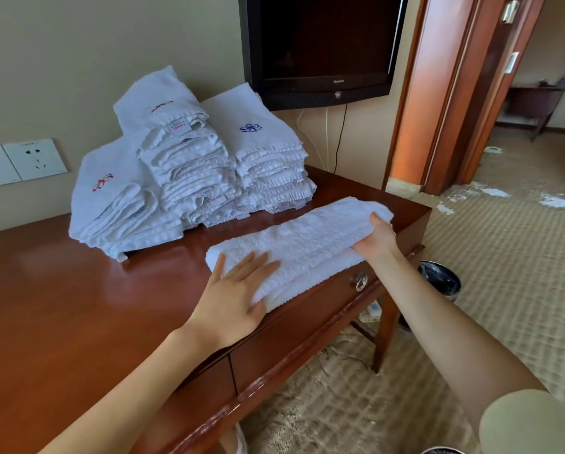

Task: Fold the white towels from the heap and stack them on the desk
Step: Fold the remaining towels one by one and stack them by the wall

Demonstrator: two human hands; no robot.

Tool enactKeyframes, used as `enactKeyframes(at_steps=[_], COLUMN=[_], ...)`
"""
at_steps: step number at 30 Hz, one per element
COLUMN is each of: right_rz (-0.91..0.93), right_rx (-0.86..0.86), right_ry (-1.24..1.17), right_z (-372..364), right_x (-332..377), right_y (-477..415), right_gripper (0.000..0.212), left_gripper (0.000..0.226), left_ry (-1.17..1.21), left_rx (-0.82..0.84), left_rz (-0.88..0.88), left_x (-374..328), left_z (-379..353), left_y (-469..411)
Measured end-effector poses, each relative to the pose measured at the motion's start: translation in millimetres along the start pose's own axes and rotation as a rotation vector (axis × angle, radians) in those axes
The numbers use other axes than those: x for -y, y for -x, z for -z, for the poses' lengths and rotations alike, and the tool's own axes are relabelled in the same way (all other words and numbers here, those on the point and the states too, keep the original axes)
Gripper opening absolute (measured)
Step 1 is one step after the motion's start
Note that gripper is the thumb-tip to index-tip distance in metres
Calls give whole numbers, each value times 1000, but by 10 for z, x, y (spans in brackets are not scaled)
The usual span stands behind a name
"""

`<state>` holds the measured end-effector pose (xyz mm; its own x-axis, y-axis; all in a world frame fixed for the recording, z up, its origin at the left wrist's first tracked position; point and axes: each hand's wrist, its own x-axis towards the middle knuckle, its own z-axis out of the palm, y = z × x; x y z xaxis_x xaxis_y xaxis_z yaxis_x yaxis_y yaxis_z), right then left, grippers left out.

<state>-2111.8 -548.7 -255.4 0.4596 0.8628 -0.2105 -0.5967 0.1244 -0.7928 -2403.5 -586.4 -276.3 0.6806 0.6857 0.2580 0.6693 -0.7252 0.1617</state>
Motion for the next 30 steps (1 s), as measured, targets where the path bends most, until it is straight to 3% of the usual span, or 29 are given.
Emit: enactKeyframes(at_steps=[4, 10, 15, 18, 19, 21, 23, 26, 30], right_rz=[-51, 12, 113, 380, 481, 654, 735, 726, 657], right_rx=[-29, -73, -288, -466, -478, -389, -107, 265, 535], right_ry=[-82, -62, 167, 429, 564, 804, 925, 1202, 1567], right_z=[72, 96, 38, 61, 71, 97, 70, -53, -268], right_x=[27, 63, 121, 156, 163, 147, 100, -18, -207], right_y=[-5, 60, -27, -105, -89, -67, 5, 159, 391], right_gripper=[28, 27, 16, 66, 72, 65, 55, 54, 60], left_gripper=[67, 70, 68, 72, 74, 76, 80, 89, 88], left_ry=[-37, -46, -81, -108, -104, -74, -44, -37, -75], left_rx=[39, 60, 20, 52, 74, 123, 173, 230, 180], left_rz=[-18, -30, -12, -24, -42, -88, -120, -142, -159], left_x=[50, 101, 121, 167, 186, 228, 258, 276, 321], left_z=[21, 40, 7, 30, 60, 130, 197, 267, 251], left_y=[50, 122, 165, 194, 196, 192, 189, 186, 176])
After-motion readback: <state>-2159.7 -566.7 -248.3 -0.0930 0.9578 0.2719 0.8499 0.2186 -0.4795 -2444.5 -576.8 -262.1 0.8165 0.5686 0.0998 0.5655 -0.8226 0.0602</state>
